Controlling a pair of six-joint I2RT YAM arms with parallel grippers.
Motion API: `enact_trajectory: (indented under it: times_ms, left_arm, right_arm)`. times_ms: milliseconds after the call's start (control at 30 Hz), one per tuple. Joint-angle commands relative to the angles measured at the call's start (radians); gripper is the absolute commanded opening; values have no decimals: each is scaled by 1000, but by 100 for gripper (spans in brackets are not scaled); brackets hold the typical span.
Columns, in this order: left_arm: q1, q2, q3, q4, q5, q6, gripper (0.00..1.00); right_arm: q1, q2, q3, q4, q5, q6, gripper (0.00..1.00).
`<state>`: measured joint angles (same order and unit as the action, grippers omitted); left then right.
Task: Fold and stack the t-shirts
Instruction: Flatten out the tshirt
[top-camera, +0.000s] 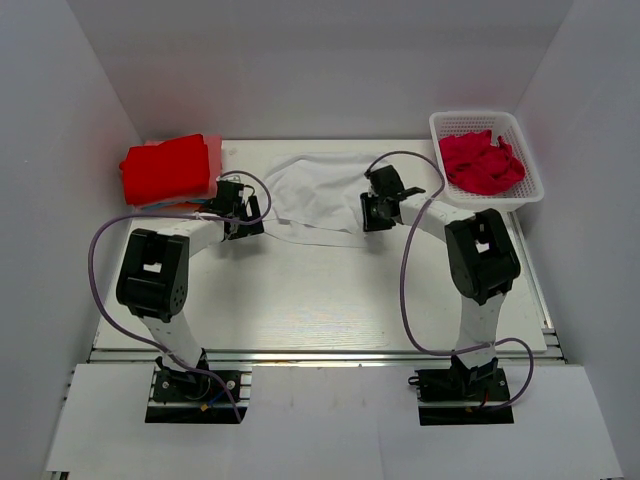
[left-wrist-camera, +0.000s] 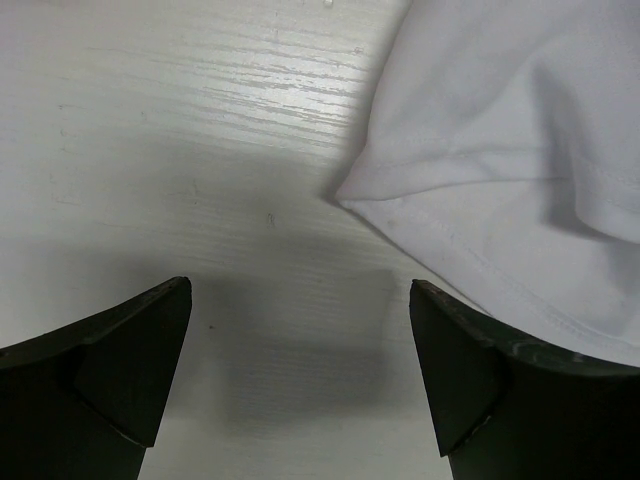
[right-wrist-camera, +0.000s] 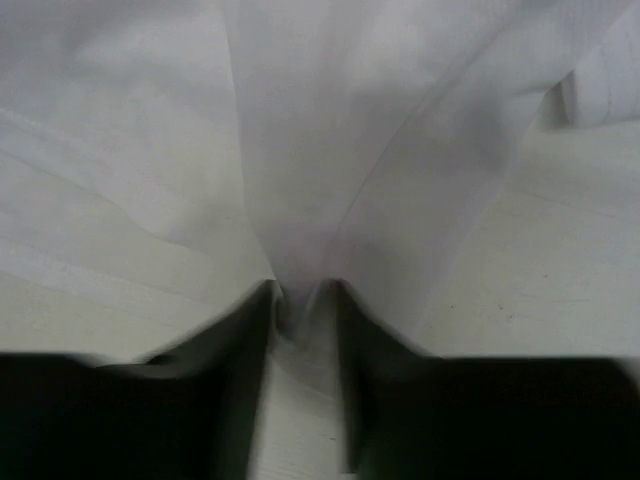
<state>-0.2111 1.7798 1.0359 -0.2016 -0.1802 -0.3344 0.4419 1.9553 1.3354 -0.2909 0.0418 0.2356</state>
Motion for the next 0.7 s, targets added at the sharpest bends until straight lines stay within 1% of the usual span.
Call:
enact_trajectory:
  times_ms: [0, 33, 67, 167, 267, 333, 467, 667]
  left_arm:
    - [4, -68, -2, 19, 15, -6, 100]
    - [4, -68, -2, 10, 15, -6, 100]
    - [4, -68, -2, 10, 5, -6, 100]
    - [4, -86, -2, 10, -5, -6, 100]
    - [4, -86, -2, 10, -5, -6, 100]
    - [4, -86, -2, 10, -5, -6, 100]
    - [4, -86, -2, 1, -5, 3, 100]
    - [4, -86, -2, 1, 5, 12, 100]
  right_arm:
    - [11, 10, 47, -36, 75, 39, 7]
    - [12, -4, 48, -42, 82, 39, 0]
    - [14, -9, 47, -45, 95, 48, 0]
    - [8, -67, 25, -53, 228, 85, 0]
    - [-8, -139, -14, -50, 275, 119, 0]
    - [-11, -185, -28, -57, 274, 137, 0]
    - [-60, -269, -82, -59, 259, 157, 0]
    - [-144, -297, -139, -60, 270, 157, 0]
